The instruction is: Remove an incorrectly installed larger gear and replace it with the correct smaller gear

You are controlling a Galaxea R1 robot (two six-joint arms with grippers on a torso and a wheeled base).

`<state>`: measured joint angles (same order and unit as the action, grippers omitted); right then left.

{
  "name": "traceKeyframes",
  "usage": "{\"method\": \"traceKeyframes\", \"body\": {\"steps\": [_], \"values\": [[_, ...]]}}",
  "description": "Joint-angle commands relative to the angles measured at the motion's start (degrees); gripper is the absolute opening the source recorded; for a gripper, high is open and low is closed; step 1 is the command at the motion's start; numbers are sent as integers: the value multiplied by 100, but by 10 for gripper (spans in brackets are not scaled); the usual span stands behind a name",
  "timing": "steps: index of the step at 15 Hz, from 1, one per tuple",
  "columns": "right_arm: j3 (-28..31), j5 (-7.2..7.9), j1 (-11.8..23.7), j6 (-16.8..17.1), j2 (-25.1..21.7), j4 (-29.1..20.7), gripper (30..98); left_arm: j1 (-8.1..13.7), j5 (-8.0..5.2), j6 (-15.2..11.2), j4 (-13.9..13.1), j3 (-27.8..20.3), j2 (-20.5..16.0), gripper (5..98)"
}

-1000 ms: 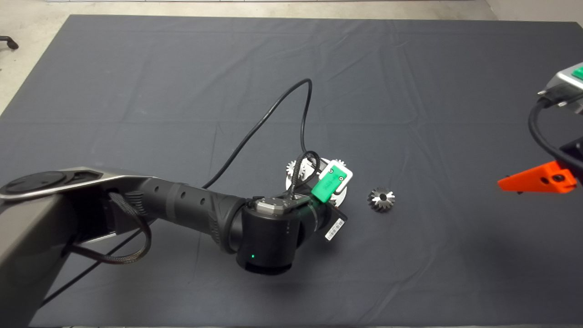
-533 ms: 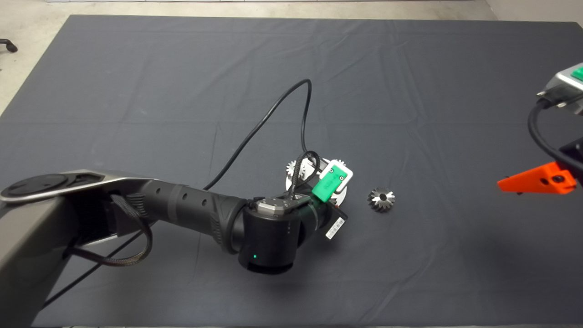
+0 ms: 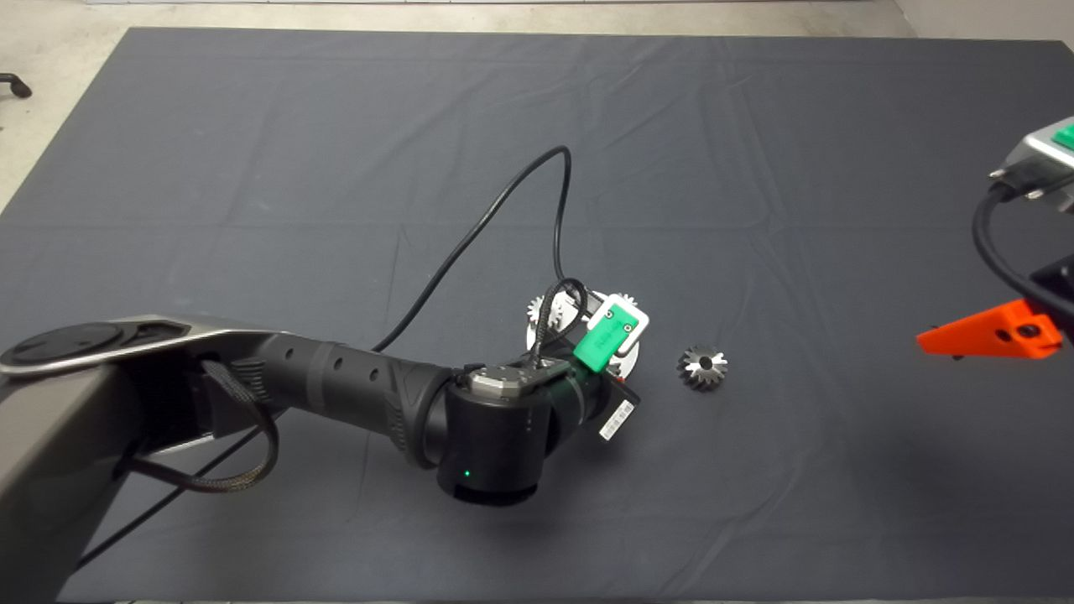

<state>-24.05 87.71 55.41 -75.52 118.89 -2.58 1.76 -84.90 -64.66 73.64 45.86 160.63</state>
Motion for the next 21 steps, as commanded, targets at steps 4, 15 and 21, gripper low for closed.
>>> {"method": "traceKeyframes", "body": {"steps": [4,15,21], "values": [[34,290,102,-42,25,-163,968,1,-71,32,62,-176,-71,338],[34,290,102,-42,25,-163,968,-184,-71,49,256,-88,-124,338],[34,290,102,-42,41,-163,968,-184,-71,76,256,-149,-194,338]]}}
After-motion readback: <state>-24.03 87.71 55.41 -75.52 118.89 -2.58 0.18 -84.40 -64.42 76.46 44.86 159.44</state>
